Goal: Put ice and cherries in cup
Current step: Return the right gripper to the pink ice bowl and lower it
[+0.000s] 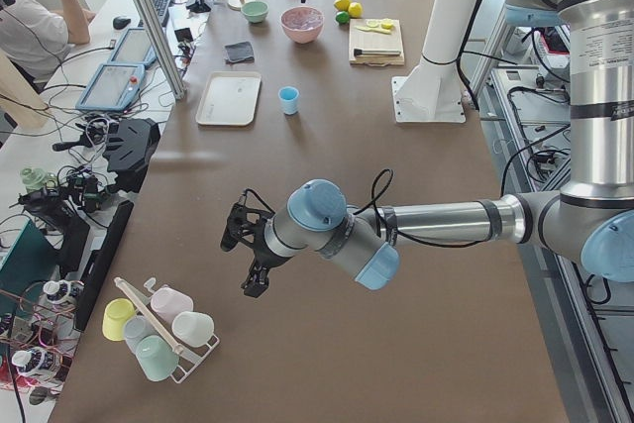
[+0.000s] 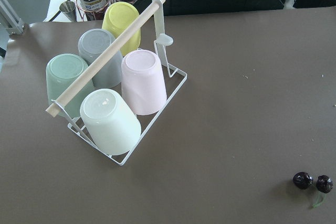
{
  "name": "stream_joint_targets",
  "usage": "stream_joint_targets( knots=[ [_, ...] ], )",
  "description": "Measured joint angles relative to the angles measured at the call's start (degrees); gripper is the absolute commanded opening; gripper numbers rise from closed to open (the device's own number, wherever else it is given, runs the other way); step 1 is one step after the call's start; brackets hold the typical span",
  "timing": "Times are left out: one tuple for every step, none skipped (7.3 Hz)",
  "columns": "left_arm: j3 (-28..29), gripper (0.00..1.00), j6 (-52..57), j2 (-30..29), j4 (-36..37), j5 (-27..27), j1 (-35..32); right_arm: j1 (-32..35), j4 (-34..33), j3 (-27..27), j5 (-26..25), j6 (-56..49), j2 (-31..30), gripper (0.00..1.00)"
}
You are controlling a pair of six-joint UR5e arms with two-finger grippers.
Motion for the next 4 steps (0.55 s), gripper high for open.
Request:
stream_joint_targets(
  knots=[
    [0.10,0.98,0.03,0.02,-0.48,0.00,0.00,-1.08,-0.13,-0.08,-0.67,-0.28,-0.99,0.77],
    [0.19,0.98,0.03,0.04,-1.11,0.00,0.00,-2.87,-0.58,-0.32,-2.06,-0.37,-1.02,0.76],
    [0.24,0.98,0.01,0.04,-1.47,0.00,0.00,-4.61,-1.06,-0.68,-3.61,-0.38,-0.71,0.76],
    [0.26,0.98,0.01,0.04,-1.61,0.00,0.00,-5.57,-1.27,-1.06,-4.59,-0.37,-0.49,0.76]
  ],
)
